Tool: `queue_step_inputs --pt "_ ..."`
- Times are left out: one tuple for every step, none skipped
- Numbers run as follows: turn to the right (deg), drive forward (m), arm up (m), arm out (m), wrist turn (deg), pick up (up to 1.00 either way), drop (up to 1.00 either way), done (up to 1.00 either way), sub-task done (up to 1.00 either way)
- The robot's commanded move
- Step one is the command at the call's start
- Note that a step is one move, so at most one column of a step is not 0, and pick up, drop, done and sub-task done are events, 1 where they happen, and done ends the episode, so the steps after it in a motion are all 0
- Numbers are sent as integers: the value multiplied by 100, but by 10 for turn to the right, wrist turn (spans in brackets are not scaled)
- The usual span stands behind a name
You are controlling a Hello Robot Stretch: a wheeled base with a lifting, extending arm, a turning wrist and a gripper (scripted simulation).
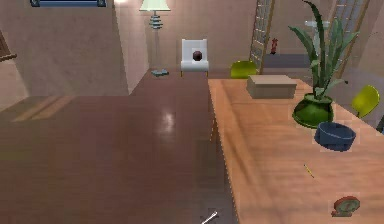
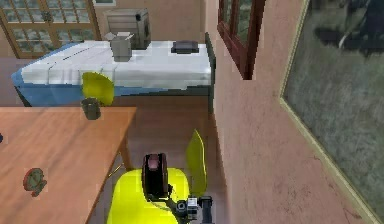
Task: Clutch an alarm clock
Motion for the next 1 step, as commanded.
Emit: queue_step_inputs --pt "0 0 0 0 0 100 0 0 0"
